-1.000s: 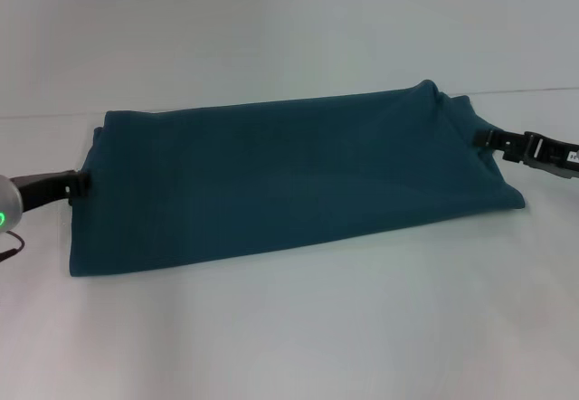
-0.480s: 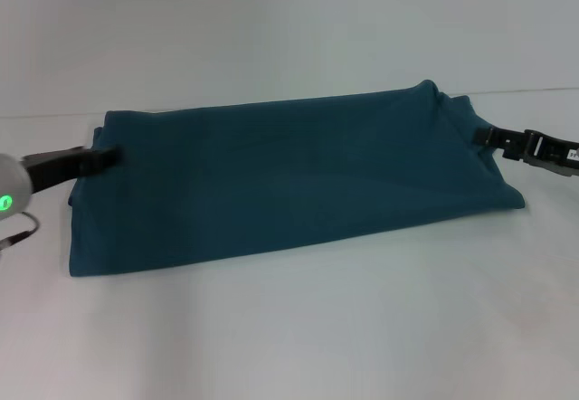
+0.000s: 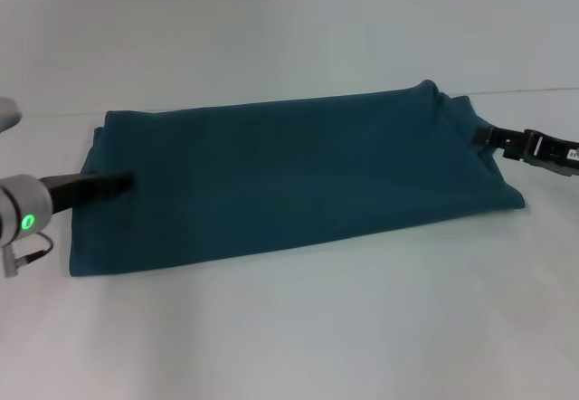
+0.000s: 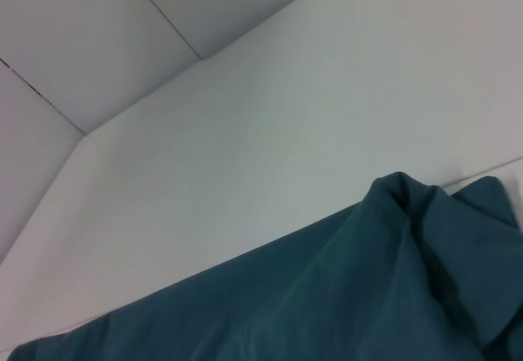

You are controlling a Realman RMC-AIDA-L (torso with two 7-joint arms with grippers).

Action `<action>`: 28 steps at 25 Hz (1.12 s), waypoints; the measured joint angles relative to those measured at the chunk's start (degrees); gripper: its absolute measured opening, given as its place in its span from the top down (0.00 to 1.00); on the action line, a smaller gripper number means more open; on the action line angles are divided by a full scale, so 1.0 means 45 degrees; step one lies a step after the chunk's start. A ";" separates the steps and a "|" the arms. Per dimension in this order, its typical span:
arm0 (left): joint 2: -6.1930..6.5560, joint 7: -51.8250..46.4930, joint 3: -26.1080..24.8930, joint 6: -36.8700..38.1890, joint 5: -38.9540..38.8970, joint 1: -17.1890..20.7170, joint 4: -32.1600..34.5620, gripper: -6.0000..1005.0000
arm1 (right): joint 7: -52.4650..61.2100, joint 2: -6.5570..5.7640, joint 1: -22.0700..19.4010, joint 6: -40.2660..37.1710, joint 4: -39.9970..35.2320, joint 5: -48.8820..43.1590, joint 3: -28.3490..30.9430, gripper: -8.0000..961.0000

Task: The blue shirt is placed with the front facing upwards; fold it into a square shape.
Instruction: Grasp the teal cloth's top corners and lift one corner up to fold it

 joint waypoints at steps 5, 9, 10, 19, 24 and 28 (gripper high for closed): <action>0.0263 -0.0032 -0.0145 -0.0545 0.0007 0.0061 -0.0706 0.40 | 0.0000 0.0000 0.0043 0.0047 0.0026 0.0001 0.0000 0.16; 0.0322 -0.0024 -0.0500 -0.0796 0.0184 0.0050 -0.0965 0.40 | 0.0000 0.0000 0.0060 0.0059 0.0029 0.0001 0.0001 0.16; 0.0322 -0.0026 -0.0596 -0.0824 0.0216 0.0079 -0.0956 0.40 | 0.0000 -0.0001 0.0064 0.0061 0.0028 0.0001 0.0001 0.16; 0.0171 -0.0724 -0.0861 0.0870 0.0242 0.0860 0.0768 0.40 | 0.0109 0.0000 0.0100 0.0062 -0.0018 0.0002 0.0000 0.16; 0.0458 -0.1552 -0.0922 0.2057 0.0373 0.0822 0.0859 0.39 | 0.0116 -0.0001 0.0098 0.0065 -0.0017 0.0000 0.0000 0.16; 0.0503 -0.2121 -0.1014 0.1996 0.1305 0.0665 0.0868 0.39 | 0.0111 0.0000 0.0102 0.0065 -0.0018 -0.0010 0.0000 0.16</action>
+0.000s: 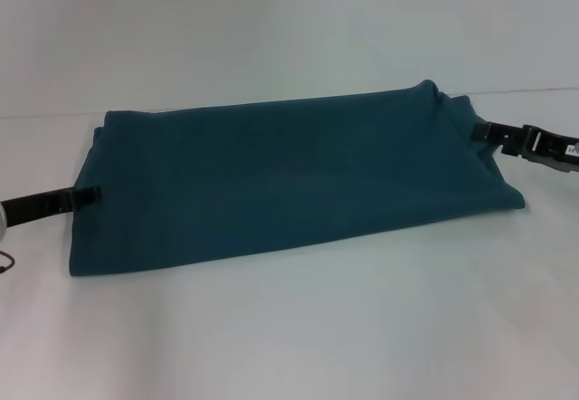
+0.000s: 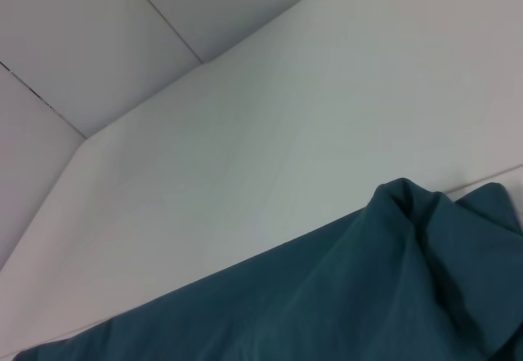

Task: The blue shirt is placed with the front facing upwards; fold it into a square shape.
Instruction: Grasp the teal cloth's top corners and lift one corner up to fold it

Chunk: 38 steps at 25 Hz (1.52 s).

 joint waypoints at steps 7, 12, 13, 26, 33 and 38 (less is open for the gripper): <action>-0.0071 -0.0082 0.0085 -0.0394 0.0519 -0.0144 -0.0116 0.35 | -0.0021 -0.0001 0.0014 -0.0001 0.0024 -0.0010 0.0000 0.16; -0.0048 -0.0050 0.0087 -0.0594 0.0577 -0.0310 -0.0560 0.27 | -0.0053 0.0000 0.0016 -0.0001 0.0034 -0.0011 0.0000 0.16; -0.0029 -0.0050 0.0087 -0.0616 0.0580 -0.0352 -0.0674 0.26 | -0.0055 0.0000 0.0016 -0.0002 0.0033 -0.0011 0.0000 0.16; 0.0148 -0.0032 0.0105 -0.1130 0.0586 -0.0986 -0.1888 0.25 | -0.0090 -0.0001 0.0043 0.0023 0.0087 -0.0009 -0.0015 0.16; -0.0086 0.0392 0.0167 -0.1114 0.0587 -0.0787 -0.1404 0.30 | -0.0085 0.0000 0.0055 0.0038 0.0099 -0.0010 -0.0021 0.16; -0.0278 0.0416 0.0167 -0.1084 0.0527 -0.0674 -0.0967 0.50 | -0.0063 0.0000 0.0054 0.0048 0.0100 -0.0009 -0.0020 0.16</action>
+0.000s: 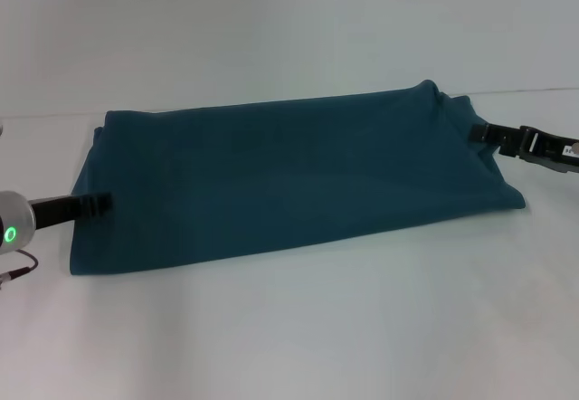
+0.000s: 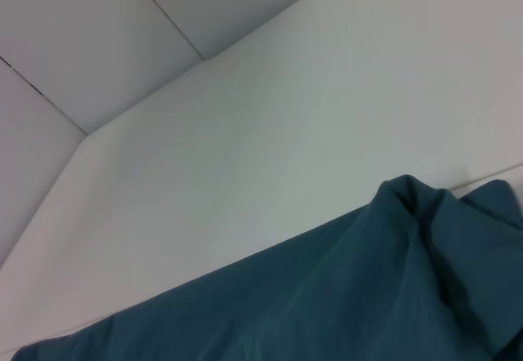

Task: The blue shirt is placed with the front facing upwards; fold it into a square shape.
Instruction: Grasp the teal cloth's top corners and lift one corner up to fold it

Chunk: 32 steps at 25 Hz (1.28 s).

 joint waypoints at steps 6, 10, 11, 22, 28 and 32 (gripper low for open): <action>-0.0160 0.0020 0.0099 0.0059 0.0037 -0.0071 0.0299 0.68 | 0.0028 -0.0001 0.0001 0.0010 0.0000 -0.0130 0.0000 0.16; -0.0151 0.0071 0.0133 0.0091 0.0040 -0.0193 0.0177 0.76 | 0.0088 0.0000 0.0028 0.0023 0.0008 -0.0412 0.0000 0.16; -0.0168 0.0086 0.0170 0.0140 0.0012 -0.0203 0.0194 0.78 | 0.0097 0.0000 0.0031 0.0031 0.0012 -0.0448 0.0000 0.16; -0.0396 0.0070 0.1329 0.0218 -0.0030 -0.0503 0.0553 0.97 | 0.0701 -0.0145 -0.0290 0.0029 -0.0003 -0.0415 0.0329 0.16; -0.0419 0.0053 0.1881 0.0084 -0.0029 -0.0648 0.0425 0.95 | 0.0804 -0.0071 -0.0381 0.0047 -0.0042 -0.0388 0.1117 0.16; -0.0424 0.0040 0.1948 0.0049 0.0029 -0.0766 0.0194 0.94 | 0.0732 0.0016 -0.0312 0.0064 -0.0051 -0.0371 0.1410 0.16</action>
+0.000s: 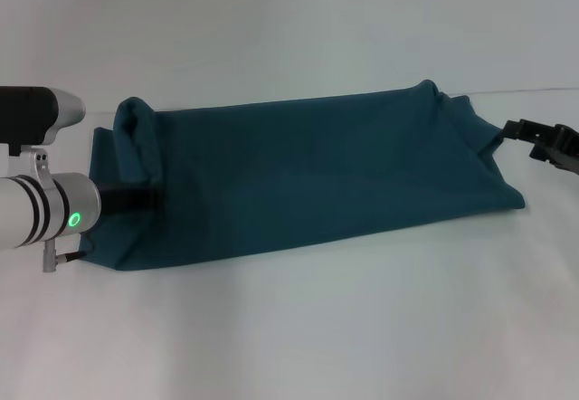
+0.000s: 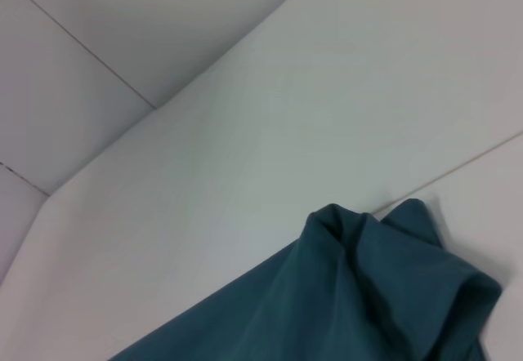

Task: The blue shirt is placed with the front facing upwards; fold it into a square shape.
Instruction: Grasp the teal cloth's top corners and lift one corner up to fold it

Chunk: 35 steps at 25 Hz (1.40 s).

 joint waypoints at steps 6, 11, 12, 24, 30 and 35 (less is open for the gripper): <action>0.0015 -0.0001 0.0003 -0.0165 0.0030 0.0109 -0.0029 0.91 | 0.0072 0.0037 0.0056 0.0057 0.0033 0.0000 0.0031 0.16; 0.0076 -0.0010 -0.0153 -0.0536 0.0034 0.0300 -0.0047 0.90 | 0.0181 0.0043 0.0015 0.0012 0.0014 0.0000 0.0036 0.16; 0.0085 -0.0014 -0.0177 -0.0600 0.0032 0.0340 -0.0048 0.89 | 0.0196 0.0043 0.0011 0.0001 0.0001 0.0000 0.0037 0.16; 0.0038 0.0084 -0.0228 -0.0642 0.0035 0.0629 0.0048 0.85 | 0.0383 -0.0007 0.0102 0.0230 -0.0022 -0.0001 0.0010 0.16; 0.0014 -0.0010 -0.0203 -0.0688 0.0042 0.0887 0.0504 0.83 | 0.0394 -0.0048 0.0270 0.0569 0.0060 -0.0001 -0.0038 0.16; 0.0027 -0.0096 -0.0328 -0.0709 0.0042 0.1018 0.0816 0.72 | 0.0408 -0.0067 0.0412 0.0742 0.0069 -0.0001 0.0005 0.16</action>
